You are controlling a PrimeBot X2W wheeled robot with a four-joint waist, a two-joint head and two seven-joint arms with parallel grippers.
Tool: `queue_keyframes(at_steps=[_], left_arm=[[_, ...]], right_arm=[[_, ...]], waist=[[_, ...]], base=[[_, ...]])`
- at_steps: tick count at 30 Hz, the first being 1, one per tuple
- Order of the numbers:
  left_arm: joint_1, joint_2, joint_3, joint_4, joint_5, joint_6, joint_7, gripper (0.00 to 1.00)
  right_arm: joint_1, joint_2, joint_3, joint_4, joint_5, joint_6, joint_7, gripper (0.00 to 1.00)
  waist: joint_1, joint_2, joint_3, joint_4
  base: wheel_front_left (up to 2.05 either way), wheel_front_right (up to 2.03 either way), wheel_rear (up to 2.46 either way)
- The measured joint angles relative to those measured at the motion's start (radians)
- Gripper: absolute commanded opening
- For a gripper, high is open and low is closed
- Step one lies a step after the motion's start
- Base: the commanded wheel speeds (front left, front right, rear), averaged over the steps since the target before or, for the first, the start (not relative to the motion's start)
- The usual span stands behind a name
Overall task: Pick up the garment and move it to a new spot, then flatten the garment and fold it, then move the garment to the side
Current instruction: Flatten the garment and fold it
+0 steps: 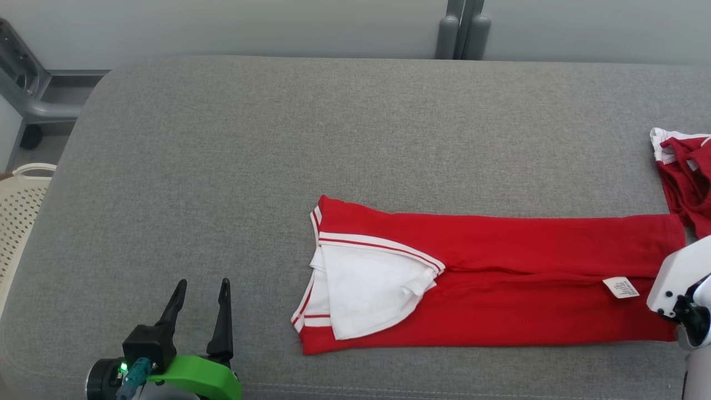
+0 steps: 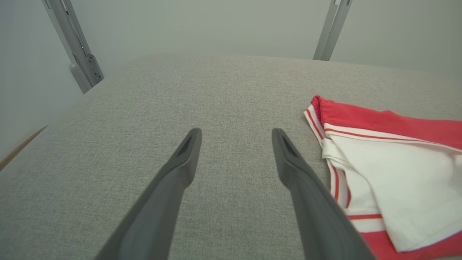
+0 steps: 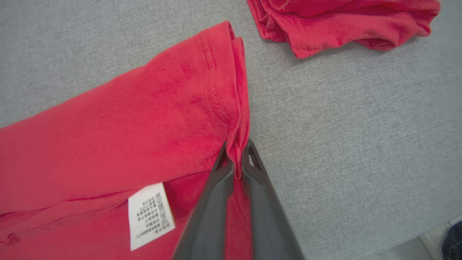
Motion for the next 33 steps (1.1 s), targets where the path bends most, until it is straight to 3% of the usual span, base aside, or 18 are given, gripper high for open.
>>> queue_keyframes(at_steps=[15,26,33], left_arm=[[0.004,-0.003,0.003,0.006,0.001,-0.008,0.0,1.0],[0.022,-0.005,-0.001,0.015,0.004,-0.012,0.0,1.0],[0.024,-0.007,-0.009,0.016,0.007,-0.015,0.0,1.0]], right_arm=[[0.066,-0.001,-0.025,-0.269,-0.068,0.0,0.131,0.0],[0.099,-0.001,0.301,-0.298,0.106,0.0,0.214,0.0],[0.06,-0.002,0.472,-0.225,0.225,0.0,0.212,0.0]], waist=[[0.0,0.0,-0.026,-0.007],[0.0,0.0,-0.059,0.011],[0.0,0.0,-0.071,0.033]], base=[[0.0,0.0,0.0],[0.0,0.0,0.0],[0.0,0.0,0.0]])
